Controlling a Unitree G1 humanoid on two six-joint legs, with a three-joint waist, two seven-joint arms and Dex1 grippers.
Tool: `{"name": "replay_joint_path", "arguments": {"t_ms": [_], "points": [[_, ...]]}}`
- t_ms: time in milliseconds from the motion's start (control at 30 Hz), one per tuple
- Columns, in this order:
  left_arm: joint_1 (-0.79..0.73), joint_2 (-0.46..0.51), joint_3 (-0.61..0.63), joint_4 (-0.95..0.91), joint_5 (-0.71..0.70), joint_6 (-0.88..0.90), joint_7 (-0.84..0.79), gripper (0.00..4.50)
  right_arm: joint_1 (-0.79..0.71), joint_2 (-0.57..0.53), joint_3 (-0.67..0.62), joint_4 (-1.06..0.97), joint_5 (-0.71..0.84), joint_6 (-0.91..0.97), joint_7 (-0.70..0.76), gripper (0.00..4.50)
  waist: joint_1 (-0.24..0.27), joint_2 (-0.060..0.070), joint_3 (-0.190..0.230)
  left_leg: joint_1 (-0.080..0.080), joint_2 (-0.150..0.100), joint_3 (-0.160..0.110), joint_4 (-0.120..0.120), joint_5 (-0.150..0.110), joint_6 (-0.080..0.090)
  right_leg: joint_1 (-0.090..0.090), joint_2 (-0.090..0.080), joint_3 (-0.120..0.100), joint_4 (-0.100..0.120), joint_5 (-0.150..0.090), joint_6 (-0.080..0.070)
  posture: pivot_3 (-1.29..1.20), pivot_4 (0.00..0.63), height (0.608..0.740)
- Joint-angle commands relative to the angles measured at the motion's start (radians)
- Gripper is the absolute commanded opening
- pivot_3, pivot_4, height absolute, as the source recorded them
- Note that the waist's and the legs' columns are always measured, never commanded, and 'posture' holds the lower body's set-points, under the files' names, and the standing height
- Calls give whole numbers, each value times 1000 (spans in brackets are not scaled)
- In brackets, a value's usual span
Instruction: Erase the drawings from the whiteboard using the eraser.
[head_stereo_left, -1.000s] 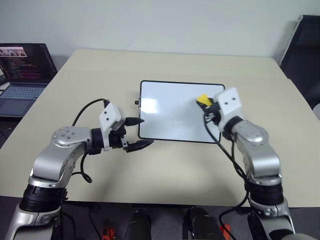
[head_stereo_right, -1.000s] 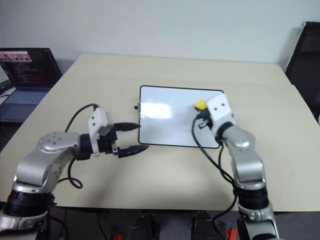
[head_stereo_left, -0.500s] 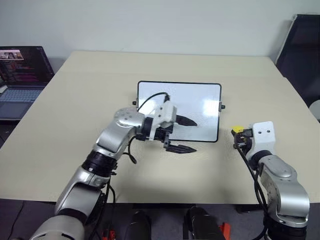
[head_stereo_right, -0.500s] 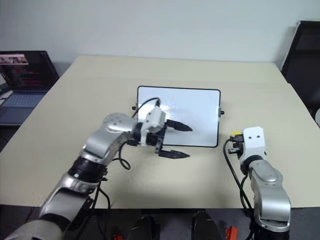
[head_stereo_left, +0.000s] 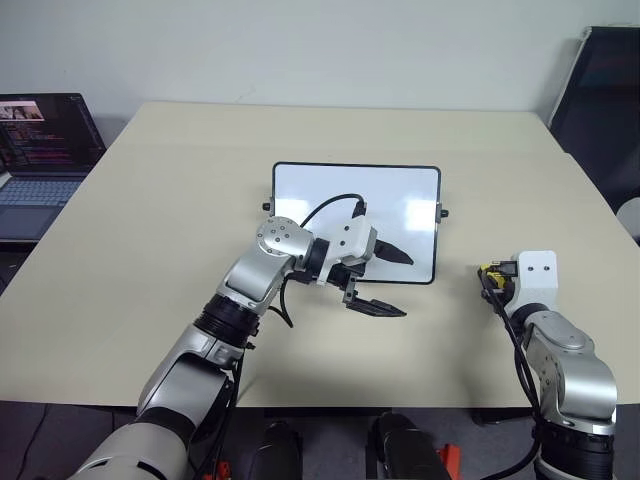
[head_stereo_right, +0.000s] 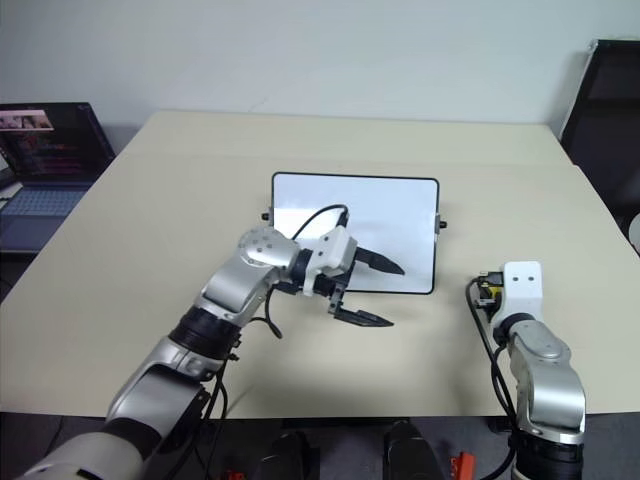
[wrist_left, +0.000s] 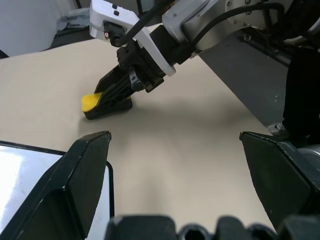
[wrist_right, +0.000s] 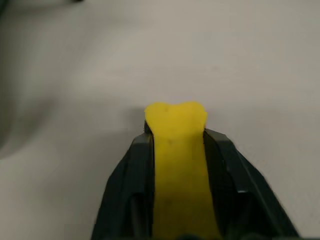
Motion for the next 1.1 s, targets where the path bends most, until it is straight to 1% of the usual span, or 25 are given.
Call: {"name": "replay_joint_path", "arguments": {"t_ms": [33, 167, 200, 267, 333, 433, 533, 600, 667, 700, 767, 867, 933, 967, 1033, 1067, 1100], "points": [[-13, -7, 1, -30, 2, -9, -11, 4500, -13, -18, -26, -3, 22, -46, -12, 2837, 0, 0, 0, 0, 0, 0, 0, 0, 0, 0, 0, 0, 0, 1, 2, 0, 150, 740], [7, 3, 13, -62, -15, 29, -2, 4500, -10, -16, -40, -14, 44, -62, -20, 4321, 0, 0, 0, 0, 0, 0, 0, 0, 0, 0, 0, 0, 0, 1, 2, 0, 150, 740], [15, 7, 17, -72, -19, 40, 3, 4500, -7, -14, -43, -25, 53, -60, -20, 4457, 0, 0, 0, 0, 0, 0, 0, 0, 0, 0, 0, 0, 0, 1, 2, 0, 150, 740], [31, 15, 29, -95, -28, 65, 16, 4500, 0, -12, -45, -60, 77, -65, -14, 4457, 0, 0, 0, 0, 0, 0, 0, 0, 0, 0, 0, 0, 0, 1, 2, 0, 150, 740], [57, 41, 60, -130, -39, 99, 38, 4500, 15, -19, -31, -149, 113, -60, 10, 4457, -2, 2, 1, 0, 0, 0, 0, 0, 0, 0, 0, 0, 0, 1, 2, 0, 150, 740], [134, 102, 153, -220, -102, 211, 101, 4500, 68, -5, 8, -322, 216, -17, 71, 4457, -7, 3, 1, 0, 0, 0, -1, 0, 0, -1, 0, 0, 1, 1, 2, 0, 150, 740], [274, 158, 258, -351, -173, 331, 190, 4500, 156, 12, 69, -448, 286, -6, 99, 4457, -8, 4, 1, 1, 1, -2, -1, 0, 0, 0, 1, -1, 1, 1, 2, 0, 150, 740], [384, 178, 337, -438, -204, 390, 278, 4500, 246, 0, 124, -480, 257, -74, 97, 4457, -5, 4, 0, 1, 1, -2, -2, 0, 0, 0, 1, -1, 1, 0, 1, 0, 150, 740], [497, 143, 428, -527, -222, 426, 425, 4500, 345, -16, 172, -449, 181, -250, 98, 4457, 2, 3, 0, 0, 1, -1, -1, 0, 0, 0, 0, -1, -1, -2, -1, 0, 150, 740], [558, 107, 471, -570, -208, 417, 518, 4500, 389, -3, 175, -416, 151, -327, 77, 4457, 7, 3, 0, 0, 1, -1, -1, 0, 0, 1, -1, -1, -1, -2, -1, 0, 150, 740], [650, 29, 525, -633, -150, 373, 690, 4500, 446, 22, 150, -343, 112, -469, 41, 4457, 15, 2, 0, 0, 0, 0, 0, 0, 0, 1, -2, -1, -2, -2, -1, 0, 150, 740], [783, -39, 592, -672, -61, 306, 866, 4500, 508, 80, 131, -239, 98, -658, 9, 4457, 22, 0, -1, 4, 0, 0, 2, 0, -1, 6, -2, 0, -4, -1, -2, 0, 150, 740], [858, -67, 607, -674, 8, 252, 957, 4500, 517, 88, 96, -167, 107, -757, 14, 4457, 21, -1, -1, 10, 0, 0, 2, -1, -1, 9, -2, 0, -5, -1, -3, 0, 150, 740], [885, -81, 609, -676, 34, 235, 997, 4500, 514, 87, 72, -135, 128, -782, 22, 4457, 20, -1, -1, 13, 0, 1, 2, -4, -6, 8, -3, 1, -7, -1, -3, 0, 150, 740], [922, -104, 629, -667, 46, 220, 1050, 4500, 517, 94, 43, -86, 168, -816, 29, 4457, 18, 0, -1, 14, 0, 1, 2, -5, -8, 9, -3, 1, -13, -1, -3, 0, 150, 740], [933, -110, 651, -653, 41, 212, 1068, 4500, 531, 98, 46, -78, 176, -827, 36, 4457, 18, -1, -1, 14, 0, 1, 0, -5, -8, 10, -4, 0, -19, -1, -3, 0, 150, 740], [938, -117, 659, -646, 40, 207, 1083, 4500, 538, 96, 44, -69, 183, -837, 43, 4457, 18, -2, -1, 13, 0, 2, 0, -5, -8, 10, -5, 0, -21, -1, -3, 0, 150, 740]]}}
